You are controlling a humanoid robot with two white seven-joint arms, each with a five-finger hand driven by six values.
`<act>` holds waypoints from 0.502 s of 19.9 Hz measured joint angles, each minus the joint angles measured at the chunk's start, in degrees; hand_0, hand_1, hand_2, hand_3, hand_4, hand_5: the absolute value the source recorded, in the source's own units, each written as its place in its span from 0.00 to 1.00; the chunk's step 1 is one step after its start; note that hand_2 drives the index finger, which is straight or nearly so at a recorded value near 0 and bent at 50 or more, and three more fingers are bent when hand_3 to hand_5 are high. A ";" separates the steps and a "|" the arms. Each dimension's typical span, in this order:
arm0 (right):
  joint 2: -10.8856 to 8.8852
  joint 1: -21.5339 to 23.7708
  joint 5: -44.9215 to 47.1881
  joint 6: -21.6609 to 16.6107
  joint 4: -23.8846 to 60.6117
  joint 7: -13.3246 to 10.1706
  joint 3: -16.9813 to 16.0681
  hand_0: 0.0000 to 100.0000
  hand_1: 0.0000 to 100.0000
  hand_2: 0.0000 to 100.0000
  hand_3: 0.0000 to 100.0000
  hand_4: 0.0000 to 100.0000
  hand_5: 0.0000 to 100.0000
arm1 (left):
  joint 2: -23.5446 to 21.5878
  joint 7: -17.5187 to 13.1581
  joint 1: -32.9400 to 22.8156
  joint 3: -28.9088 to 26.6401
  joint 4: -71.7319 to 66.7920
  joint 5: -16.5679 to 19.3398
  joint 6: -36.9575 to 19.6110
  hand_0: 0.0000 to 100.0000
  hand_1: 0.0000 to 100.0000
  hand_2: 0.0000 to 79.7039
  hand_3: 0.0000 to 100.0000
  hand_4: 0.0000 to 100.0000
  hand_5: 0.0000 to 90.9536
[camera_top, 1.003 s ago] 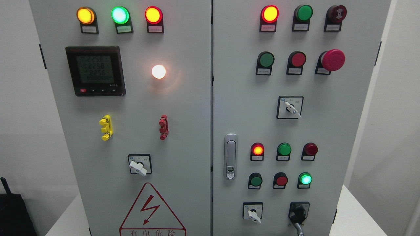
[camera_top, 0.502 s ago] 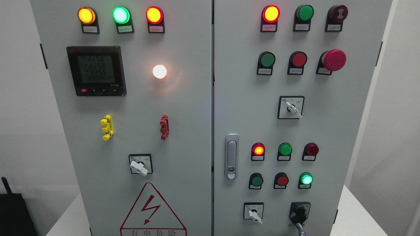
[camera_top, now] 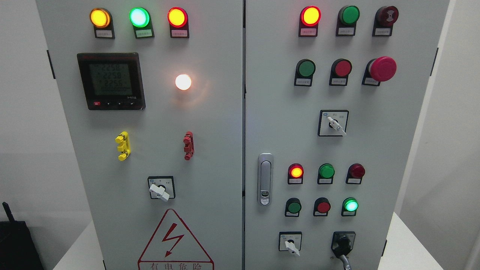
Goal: Trip black knob to open circuit
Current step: 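Release the knob and lower the right hand away from the cabinet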
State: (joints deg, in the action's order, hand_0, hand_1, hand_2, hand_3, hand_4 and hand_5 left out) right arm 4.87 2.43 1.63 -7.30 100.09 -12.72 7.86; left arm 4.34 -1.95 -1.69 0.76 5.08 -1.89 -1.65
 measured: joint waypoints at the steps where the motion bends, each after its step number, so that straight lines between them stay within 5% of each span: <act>1: 0.00 0.00 0.03 -0.13 0.00 0.00 -0.10 0.95 0.98 0.00 1.00 1.00 0.93 | 0.00 0.00 0.00 0.00 0.00 0.00 0.00 0.12 0.39 0.00 0.00 0.00 0.00; 10: -0.29 0.36 0.09 -0.86 0.10 0.12 -1.45 0.96 0.99 0.01 1.00 1.00 0.92 | 0.00 0.00 0.00 0.00 0.00 0.00 0.00 0.12 0.39 0.00 0.00 0.00 0.00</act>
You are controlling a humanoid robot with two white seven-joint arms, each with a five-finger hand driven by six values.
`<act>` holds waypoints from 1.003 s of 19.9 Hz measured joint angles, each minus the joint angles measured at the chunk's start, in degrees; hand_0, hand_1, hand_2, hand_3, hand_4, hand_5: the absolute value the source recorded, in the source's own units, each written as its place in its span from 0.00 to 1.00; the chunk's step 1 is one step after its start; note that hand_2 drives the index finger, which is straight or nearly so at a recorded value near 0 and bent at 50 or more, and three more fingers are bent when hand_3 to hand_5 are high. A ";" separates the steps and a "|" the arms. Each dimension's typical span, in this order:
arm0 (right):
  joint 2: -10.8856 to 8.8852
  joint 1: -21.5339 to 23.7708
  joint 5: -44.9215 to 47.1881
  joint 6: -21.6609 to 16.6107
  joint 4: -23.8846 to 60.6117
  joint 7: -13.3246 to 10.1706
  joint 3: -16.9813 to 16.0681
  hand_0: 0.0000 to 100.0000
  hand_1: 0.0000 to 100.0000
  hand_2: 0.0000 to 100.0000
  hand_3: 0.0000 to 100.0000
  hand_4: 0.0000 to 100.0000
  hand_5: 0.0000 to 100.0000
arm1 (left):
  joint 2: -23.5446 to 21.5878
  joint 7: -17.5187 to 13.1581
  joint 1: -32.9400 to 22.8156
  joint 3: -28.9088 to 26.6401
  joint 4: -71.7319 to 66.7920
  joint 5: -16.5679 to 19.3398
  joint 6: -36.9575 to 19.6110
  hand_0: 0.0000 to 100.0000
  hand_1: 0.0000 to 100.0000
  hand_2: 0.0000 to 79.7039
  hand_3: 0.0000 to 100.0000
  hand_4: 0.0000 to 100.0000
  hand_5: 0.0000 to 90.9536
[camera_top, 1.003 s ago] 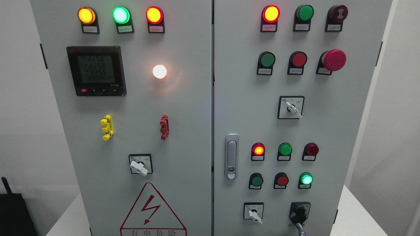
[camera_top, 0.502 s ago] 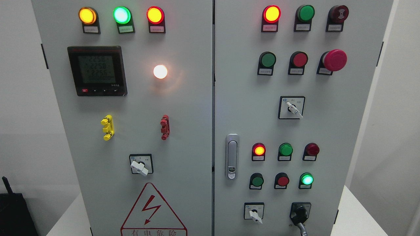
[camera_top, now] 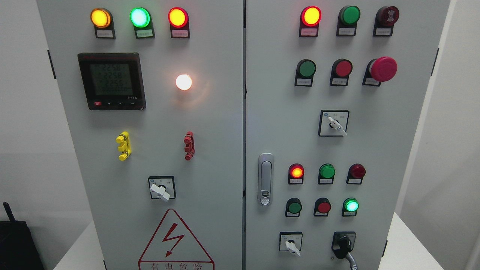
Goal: Trip black knob to open circuit
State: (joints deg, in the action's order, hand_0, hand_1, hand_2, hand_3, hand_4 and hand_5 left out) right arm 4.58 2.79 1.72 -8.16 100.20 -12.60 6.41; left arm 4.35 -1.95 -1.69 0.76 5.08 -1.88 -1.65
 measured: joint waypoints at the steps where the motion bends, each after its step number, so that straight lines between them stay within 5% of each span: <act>1: -0.03 0.28 0.00 -0.25 0.17 0.02 -0.16 0.96 0.99 0.01 1.00 1.00 0.92 | 0.00 0.00 0.00 0.00 0.00 0.00 0.00 0.12 0.39 0.00 0.00 0.00 0.00; 11: -0.91 1.65 0.08 -1.34 0.75 0.82 -1.56 1.00 1.00 0.01 1.00 0.99 0.88 | 0.00 0.00 0.00 0.00 0.00 0.00 0.00 0.12 0.39 0.00 0.00 0.00 0.00; 18: -1.01 4.92 1.51 -1.64 3.16 0.84 -1.77 1.00 1.00 0.00 1.00 0.91 0.85 | 0.00 0.00 0.00 0.00 0.00 0.00 0.00 0.12 0.39 0.00 0.00 0.00 0.00; 20: -1.01 5.95 1.83 -1.69 4.31 0.85 -1.77 1.00 0.95 0.00 0.93 0.83 0.82 | 0.00 0.00 0.00 0.00 0.00 0.00 0.00 0.12 0.39 0.00 0.00 0.00 0.00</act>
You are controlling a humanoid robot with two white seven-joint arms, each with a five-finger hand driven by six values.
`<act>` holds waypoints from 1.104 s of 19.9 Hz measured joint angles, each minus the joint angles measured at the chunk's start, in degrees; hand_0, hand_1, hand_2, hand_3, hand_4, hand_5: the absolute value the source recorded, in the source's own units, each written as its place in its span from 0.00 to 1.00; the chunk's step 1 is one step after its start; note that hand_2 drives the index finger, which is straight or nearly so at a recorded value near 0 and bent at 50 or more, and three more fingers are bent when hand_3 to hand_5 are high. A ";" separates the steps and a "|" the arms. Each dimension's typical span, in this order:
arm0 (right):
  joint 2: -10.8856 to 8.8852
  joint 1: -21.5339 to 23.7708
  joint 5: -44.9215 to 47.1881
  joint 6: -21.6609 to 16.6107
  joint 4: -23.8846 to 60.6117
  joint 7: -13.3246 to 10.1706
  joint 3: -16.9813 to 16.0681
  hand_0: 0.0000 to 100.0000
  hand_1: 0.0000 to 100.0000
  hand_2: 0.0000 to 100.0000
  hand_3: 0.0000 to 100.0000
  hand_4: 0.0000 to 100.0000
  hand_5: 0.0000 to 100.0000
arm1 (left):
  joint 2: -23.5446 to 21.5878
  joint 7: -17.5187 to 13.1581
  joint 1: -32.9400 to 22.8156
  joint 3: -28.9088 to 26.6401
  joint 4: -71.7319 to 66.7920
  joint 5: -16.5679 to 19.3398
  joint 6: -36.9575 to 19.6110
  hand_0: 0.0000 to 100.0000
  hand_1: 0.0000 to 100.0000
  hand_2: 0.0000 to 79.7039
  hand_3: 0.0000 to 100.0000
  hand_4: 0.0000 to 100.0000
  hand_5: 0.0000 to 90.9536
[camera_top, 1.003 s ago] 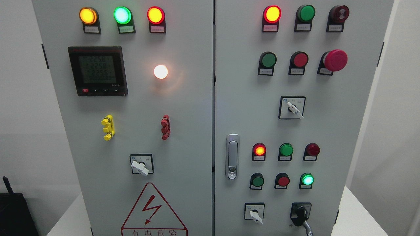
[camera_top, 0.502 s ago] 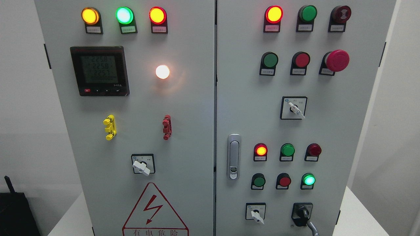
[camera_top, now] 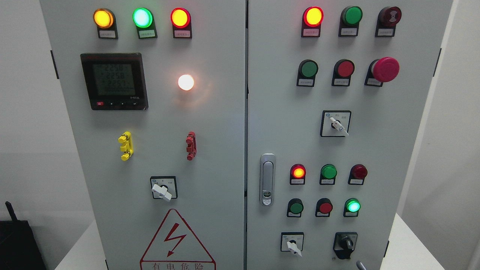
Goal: Trip black knob to open circuit
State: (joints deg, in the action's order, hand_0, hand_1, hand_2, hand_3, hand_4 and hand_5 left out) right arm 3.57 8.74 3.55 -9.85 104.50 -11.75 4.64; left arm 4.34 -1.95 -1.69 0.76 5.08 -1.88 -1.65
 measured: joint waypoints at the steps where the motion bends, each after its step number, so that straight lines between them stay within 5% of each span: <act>1: 0.00 0.54 0.21 -0.01 0.57 0.00 0.00 0.97 0.89 0.00 0.91 0.81 0.81 | 0.00 0.00 0.00 0.00 0.00 0.00 0.00 0.12 0.39 0.00 0.00 0.00 0.00; 4: 0.00 2.52 0.47 -0.12 2.62 0.00 0.00 0.73 0.52 0.00 0.72 0.59 0.45 | 0.00 0.00 0.00 0.00 0.00 0.00 0.00 0.12 0.39 0.00 0.00 0.00 0.00; 6: 0.05 3.79 0.51 -1.00 3.34 0.01 0.01 0.51 0.33 0.00 0.44 0.34 0.22 | 0.00 0.00 0.00 0.00 0.00 0.00 0.00 0.12 0.39 0.00 0.00 0.00 0.00; 7: 0.10 4.40 0.54 -1.47 3.58 0.02 0.00 0.46 0.32 0.00 0.41 0.30 0.18 | 0.00 0.00 0.00 0.00 0.00 0.00 0.00 0.12 0.39 0.00 0.00 0.00 0.00; 8: 0.20 4.99 0.78 -1.76 3.85 0.04 0.01 0.39 0.22 0.00 0.25 0.15 0.03 | 0.00 0.00 0.00 0.00 0.00 0.00 0.00 0.12 0.39 0.00 0.00 0.00 0.00; 11: 0.20 6.06 2.52 -2.46 4.58 0.19 0.02 0.26 0.12 0.00 0.12 0.03 0.00 | 0.00 0.00 0.00 0.00 0.00 0.00 0.00 0.12 0.39 0.00 0.00 0.00 0.00; 14: 0.20 6.61 2.95 -2.58 4.72 0.36 0.02 0.16 0.02 0.00 0.10 0.00 0.00 | 0.00 0.00 0.00 0.00 0.00 0.00 0.00 0.12 0.39 0.00 0.00 0.00 0.00; 22: 0.18 7.71 3.03 -2.62 5.10 0.58 0.05 0.07 0.00 0.00 0.08 0.00 0.00 | 0.00 0.00 0.00 0.00 0.00 0.00 0.00 0.12 0.39 0.00 0.00 0.00 0.00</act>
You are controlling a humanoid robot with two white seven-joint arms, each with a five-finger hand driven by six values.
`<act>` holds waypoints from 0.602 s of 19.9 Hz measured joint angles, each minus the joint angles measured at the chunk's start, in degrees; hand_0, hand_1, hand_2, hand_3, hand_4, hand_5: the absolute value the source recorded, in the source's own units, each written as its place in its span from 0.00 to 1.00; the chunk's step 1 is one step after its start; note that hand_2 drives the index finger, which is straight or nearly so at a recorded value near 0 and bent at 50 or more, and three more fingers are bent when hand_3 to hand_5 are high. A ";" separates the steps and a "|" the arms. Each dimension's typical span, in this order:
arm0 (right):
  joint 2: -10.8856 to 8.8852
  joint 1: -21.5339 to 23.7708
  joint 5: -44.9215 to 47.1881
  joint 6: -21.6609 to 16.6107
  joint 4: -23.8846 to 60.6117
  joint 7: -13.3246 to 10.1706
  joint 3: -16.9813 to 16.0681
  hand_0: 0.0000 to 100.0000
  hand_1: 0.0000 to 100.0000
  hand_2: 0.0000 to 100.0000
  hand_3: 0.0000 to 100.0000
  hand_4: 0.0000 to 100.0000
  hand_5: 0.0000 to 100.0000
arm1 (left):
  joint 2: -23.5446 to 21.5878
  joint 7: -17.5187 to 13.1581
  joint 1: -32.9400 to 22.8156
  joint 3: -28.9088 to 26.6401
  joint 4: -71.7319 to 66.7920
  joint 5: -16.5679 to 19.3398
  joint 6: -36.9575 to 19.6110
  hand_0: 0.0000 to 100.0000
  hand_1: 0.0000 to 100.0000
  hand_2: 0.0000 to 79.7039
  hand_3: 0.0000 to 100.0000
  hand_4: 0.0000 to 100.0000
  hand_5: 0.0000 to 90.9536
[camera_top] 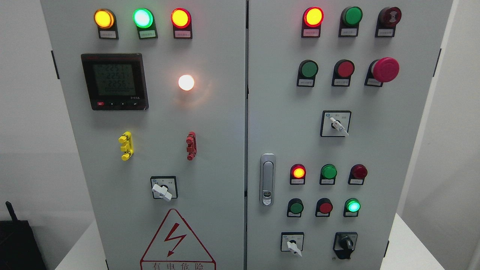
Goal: Trip black knob to open circuit
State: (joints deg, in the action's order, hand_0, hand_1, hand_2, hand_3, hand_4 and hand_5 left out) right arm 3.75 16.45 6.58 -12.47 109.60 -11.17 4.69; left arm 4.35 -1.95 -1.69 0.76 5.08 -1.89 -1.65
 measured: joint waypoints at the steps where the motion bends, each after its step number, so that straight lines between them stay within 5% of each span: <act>1: 0.00 0.00 0.01 -0.01 0.00 0.01 0.00 0.07 0.00 0.00 0.08 0.00 0.00 | 0.00 0.00 0.00 0.00 0.00 0.00 0.00 0.12 0.39 0.00 0.00 0.00 0.00; 12: 0.00 0.38 0.03 -0.05 0.01 0.03 0.10 0.05 0.00 0.00 0.07 0.00 0.00 | 0.00 0.00 0.00 0.00 0.00 0.00 0.00 0.12 0.39 0.00 0.00 0.00 0.00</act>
State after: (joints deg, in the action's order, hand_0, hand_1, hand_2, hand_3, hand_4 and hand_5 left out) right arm 3.75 16.82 6.61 -12.52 109.60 -11.15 4.79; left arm 4.34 -1.95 -1.69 0.76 5.08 -1.89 -1.65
